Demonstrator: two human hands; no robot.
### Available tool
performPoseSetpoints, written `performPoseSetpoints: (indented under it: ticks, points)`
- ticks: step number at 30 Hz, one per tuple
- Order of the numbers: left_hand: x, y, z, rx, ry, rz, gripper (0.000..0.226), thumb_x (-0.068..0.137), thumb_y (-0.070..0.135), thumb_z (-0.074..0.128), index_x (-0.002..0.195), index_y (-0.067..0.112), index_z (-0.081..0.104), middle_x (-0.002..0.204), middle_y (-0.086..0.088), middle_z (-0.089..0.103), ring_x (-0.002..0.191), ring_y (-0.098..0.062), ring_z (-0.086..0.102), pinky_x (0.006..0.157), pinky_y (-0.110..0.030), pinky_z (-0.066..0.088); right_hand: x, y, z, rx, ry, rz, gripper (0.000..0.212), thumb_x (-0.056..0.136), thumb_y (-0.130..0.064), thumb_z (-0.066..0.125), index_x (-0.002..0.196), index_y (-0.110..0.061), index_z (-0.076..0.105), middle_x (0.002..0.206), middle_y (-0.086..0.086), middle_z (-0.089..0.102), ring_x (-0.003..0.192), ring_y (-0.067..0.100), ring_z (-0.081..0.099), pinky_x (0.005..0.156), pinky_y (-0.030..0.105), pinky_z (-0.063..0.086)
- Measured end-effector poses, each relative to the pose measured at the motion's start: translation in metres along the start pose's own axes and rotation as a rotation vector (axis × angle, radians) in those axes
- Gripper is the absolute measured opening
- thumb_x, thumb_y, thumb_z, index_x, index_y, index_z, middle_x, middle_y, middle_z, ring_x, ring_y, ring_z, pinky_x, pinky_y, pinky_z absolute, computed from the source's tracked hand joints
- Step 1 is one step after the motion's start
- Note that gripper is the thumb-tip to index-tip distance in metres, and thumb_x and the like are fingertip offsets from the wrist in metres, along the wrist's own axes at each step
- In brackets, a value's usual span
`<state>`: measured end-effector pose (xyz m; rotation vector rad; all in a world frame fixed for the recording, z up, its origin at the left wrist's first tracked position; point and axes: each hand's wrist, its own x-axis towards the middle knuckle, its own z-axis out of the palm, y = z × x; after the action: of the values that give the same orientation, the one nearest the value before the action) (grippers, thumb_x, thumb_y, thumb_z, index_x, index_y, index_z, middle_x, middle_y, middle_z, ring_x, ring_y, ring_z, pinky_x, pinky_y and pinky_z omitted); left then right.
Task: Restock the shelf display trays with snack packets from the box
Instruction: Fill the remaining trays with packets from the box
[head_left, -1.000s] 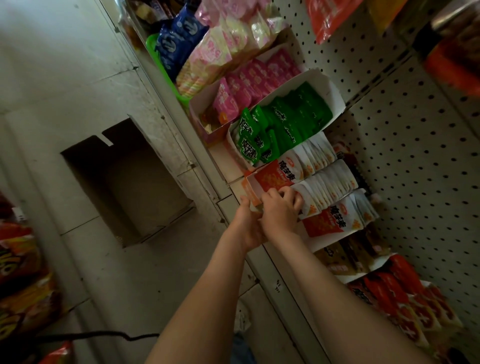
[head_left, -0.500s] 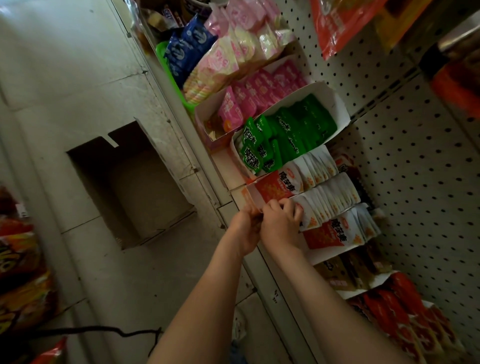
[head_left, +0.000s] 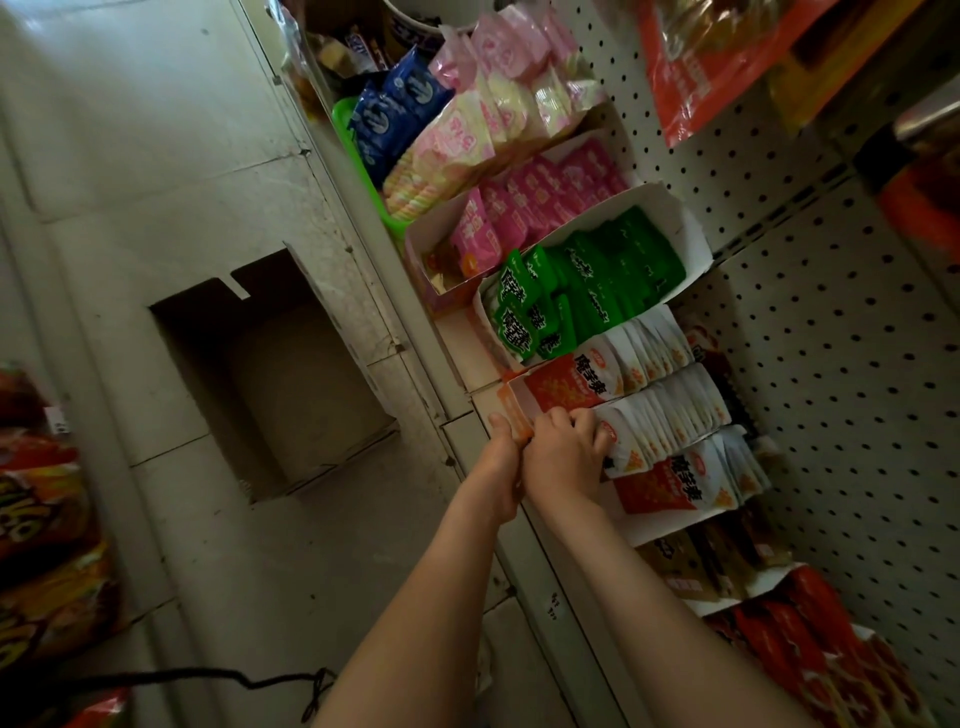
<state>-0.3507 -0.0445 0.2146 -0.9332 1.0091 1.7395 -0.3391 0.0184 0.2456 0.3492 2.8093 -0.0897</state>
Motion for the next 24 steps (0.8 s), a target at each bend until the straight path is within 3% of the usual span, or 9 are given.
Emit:
performPoseSetpoints:
  ticks: [4,7,9,11,15,21,24]
  points:
    - [-0.007,0.017,0.01,0.029,-0.035,0.139,0.067,0.1,0.057,0.01,0.104,0.019,0.065,0.1,-0.005,0.07,0.1,-0.016,0.063,0.092,-0.031,0.05,0.009,-0.005,-0.002,0.126,0.222,-0.025,0.036,0.087,-0.022,0.046,0.117,-0.01,0.062,0.107,0.009,0.065,0.097,0.03,0.057,0.078,0.042,0.045]
    - [-0.004,0.037,0.01,0.029,-0.015,0.245,0.067,0.102,0.054,0.009,0.116,0.016,0.063,0.096,0.003,0.067,0.096,-0.008,0.061,0.095,-0.029,0.044,0.024,-0.005,-0.003,0.202,0.244,-0.107,0.042,0.088,-0.014,0.057,0.131,-0.009,0.054,0.124,0.009,0.06,0.108,0.03,0.053,0.087,0.045,0.043]
    - [-0.001,0.05,0.004,0.04,-0.009,0.309,0.071,0.102,0.052,0.009,0.128,0.006,0.056,0.109,0.0,0.067,0.104,-0.009,0.059,0.101,-0.029,0.04,0.035,-0.009,-0.007,0.251,0.222,-0.15,0.046,0.09,-0.014,0.055,0.135,-0.007,0.049,0.132,0.011,0.054,0.116,0.031,0.047,0.095,0.044,0.039]
    - [0.001,0.057,0.001,0.024,-0.036,0.325,0.073,0.102,0.052,0.01,0.135,0.001,0.05,0.13,-0.016,0.058,0.125,-0.02,0.053,0.11,-0.035,0.037,0.046,-0.013,-0.014,0.247,0.183,-0.136,0.039,0.094,-0.019,0.05,0.131,-0.008,0.052,0.131,0.01,0.053,0.12,0.027,0.043,0.098,0.04,0.035]
    - [0.006,0.058,-0.002,-0.035,-0.053,0.327,0.07,0.103,0.05,0.01,0.137,0.002,0.048,0.131,-0.017,0.058,0.124,-0.021,0.054,0.107,-0.034,0.041,0.058,-0.02,-0.016,0.142,0.1,-0.095,0.028,0.096,-0.026,0.048,0.116,-0.01,0.06,0.128,0.006,0.05,0.119,0.024,0.038,0.097,0.036,0.031]
    - [0.013,0.058,-0.008,-0.154,-0.072,0.294,0.073,0.102,0.053,0.011,0.134,0.001,0.051,0.133,-0.015,0.057,0.124,-0.02,0.054,0.099,-0.03,0.045,0.064,-0.025,-0.011,0.225,0.086,-0.02,0.02,0.092,-0.014,0.055,0.109,-0.007,0.059,0.124,0.008,0.05,0.12,0.024,0.037,0.099,0.034,0.03]
    - [0.012,0.06,-0.007,-0.201,-0.096,0.288,0.07,0.102,0.052,0.011,0.135,0.003,0.049,0.137,-0.014,0.055,0.128,-0.021,0.05,0.108,-0.034,0.039,0.064,-0.027,-0.01,0.253,0.101,-0.019,0.019,0.091,-0.01,0.052,0.108,-0.005,0.06,0.124,0.01,0.051,0.119,0.025,0.037,0.098,0.032,0.03]
